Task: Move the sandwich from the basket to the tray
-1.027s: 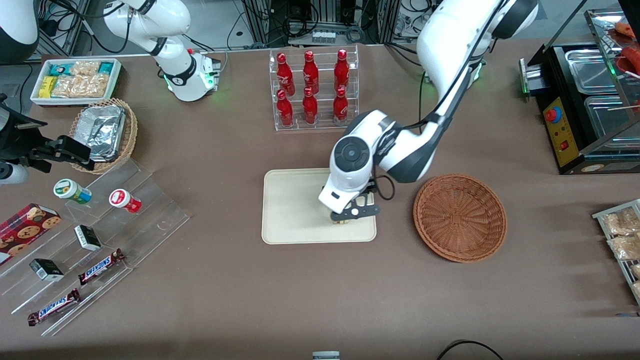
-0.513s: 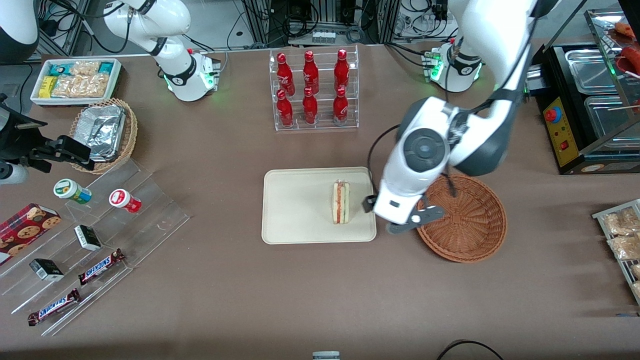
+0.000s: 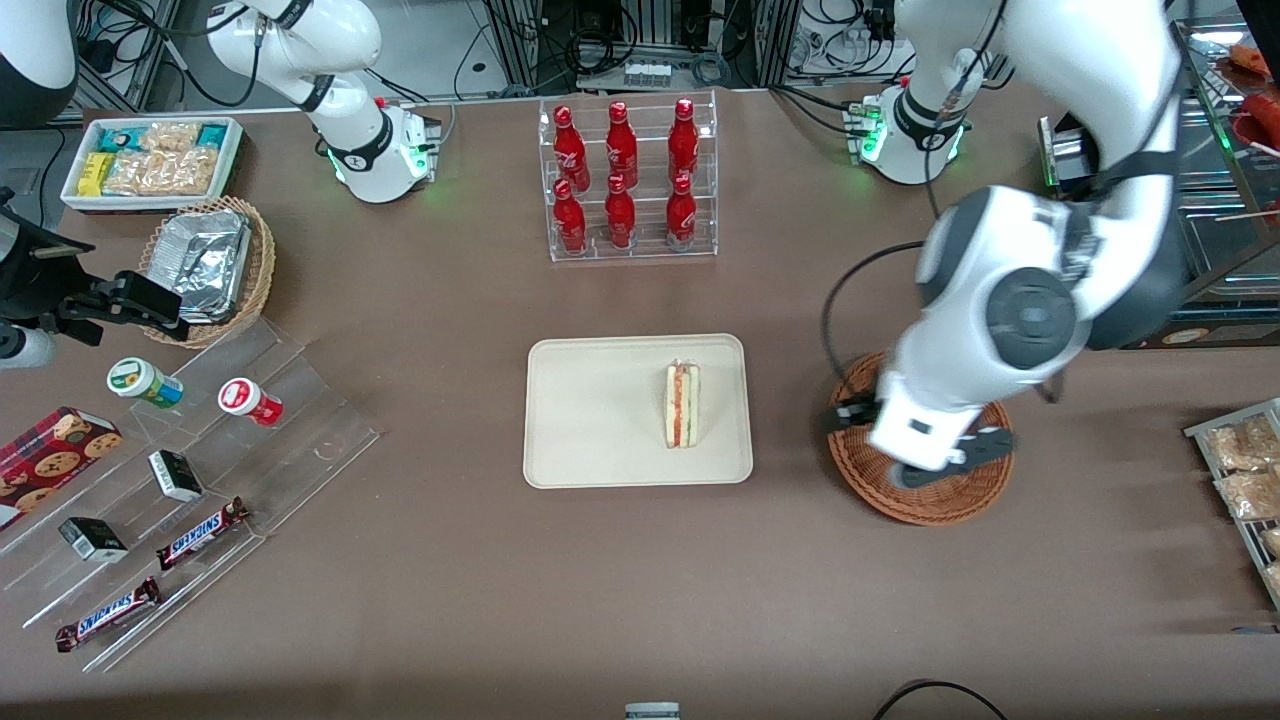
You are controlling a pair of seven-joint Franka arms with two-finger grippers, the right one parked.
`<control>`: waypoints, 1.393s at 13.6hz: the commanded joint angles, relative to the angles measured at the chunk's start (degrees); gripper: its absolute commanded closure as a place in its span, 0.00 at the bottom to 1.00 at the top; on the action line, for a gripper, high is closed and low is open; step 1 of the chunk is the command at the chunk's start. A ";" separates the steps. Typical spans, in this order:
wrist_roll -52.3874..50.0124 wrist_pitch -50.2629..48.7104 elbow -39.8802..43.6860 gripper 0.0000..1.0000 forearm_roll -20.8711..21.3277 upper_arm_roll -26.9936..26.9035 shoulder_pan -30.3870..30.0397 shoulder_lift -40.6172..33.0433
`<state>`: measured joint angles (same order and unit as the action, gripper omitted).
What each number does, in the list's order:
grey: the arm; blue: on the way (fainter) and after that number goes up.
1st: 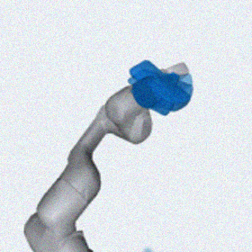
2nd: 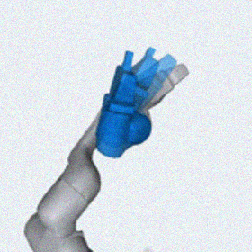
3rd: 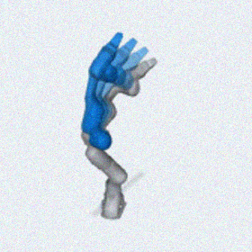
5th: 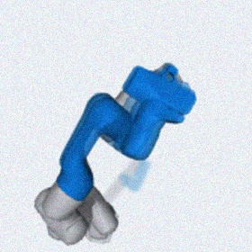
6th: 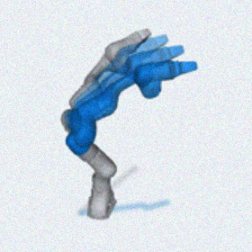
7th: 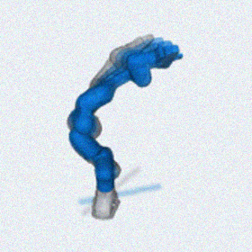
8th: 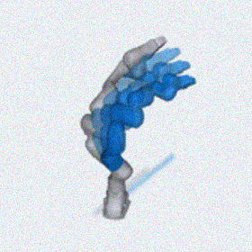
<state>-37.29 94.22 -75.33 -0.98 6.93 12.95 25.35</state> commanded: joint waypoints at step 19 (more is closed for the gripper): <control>34.83 -15.20 -6.05 0.00 0.80 -0.52 -15.67 -15.32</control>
